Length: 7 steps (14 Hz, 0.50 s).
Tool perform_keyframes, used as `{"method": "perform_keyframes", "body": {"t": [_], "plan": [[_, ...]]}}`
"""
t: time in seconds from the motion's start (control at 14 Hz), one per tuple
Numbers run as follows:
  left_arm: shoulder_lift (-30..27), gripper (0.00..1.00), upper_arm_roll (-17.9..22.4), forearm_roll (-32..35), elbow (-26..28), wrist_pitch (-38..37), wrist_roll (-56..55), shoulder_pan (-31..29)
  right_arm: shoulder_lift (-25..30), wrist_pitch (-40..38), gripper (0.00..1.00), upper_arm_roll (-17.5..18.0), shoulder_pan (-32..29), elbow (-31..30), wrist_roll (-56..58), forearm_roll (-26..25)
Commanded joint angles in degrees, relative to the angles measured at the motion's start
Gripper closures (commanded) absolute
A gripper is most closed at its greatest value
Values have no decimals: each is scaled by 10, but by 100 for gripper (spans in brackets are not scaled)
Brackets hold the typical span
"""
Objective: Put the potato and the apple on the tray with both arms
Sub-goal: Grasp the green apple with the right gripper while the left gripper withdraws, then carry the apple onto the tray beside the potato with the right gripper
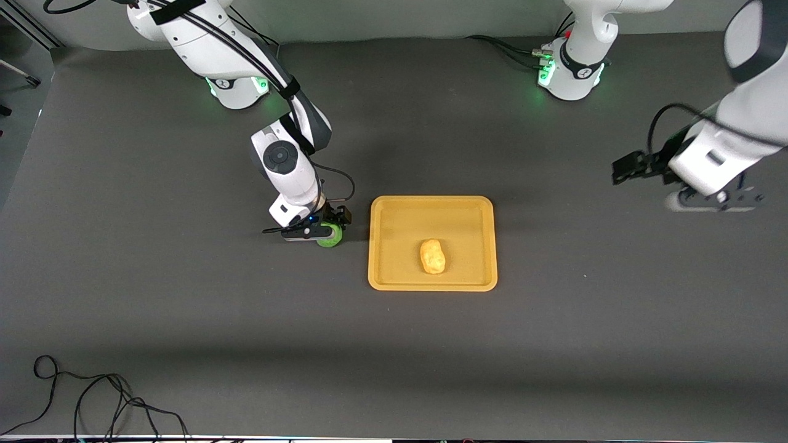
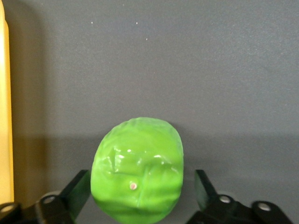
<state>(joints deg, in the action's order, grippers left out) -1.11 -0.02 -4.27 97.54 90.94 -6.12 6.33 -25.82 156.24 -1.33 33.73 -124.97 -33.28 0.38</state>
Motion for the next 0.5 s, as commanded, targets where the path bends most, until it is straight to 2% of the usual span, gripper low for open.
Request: {"method": "perform_keyframes", "body": {"t": [0.0,0.07,0.14,0.29,0.43], "plan": [[-41,0,-5,8,1,-35,68,-45,-3,4,51,-4,-1,13,-6,2],[-51,0,-4,12,7,-39,77,-47,1,-4,59,-8,-1,26,-4,2],[-57,0,-4,26,10,-38,76,-48,8,-31,60,-16,1,38,-5,1],[-82,0,-4,61,27,-25,75,-49,33,-156,60,-29,0,110,-1,-3],[-103,0,-6,82,42,16,77,-48,34,-287,60,-29,1,206,-4,-3]]}}
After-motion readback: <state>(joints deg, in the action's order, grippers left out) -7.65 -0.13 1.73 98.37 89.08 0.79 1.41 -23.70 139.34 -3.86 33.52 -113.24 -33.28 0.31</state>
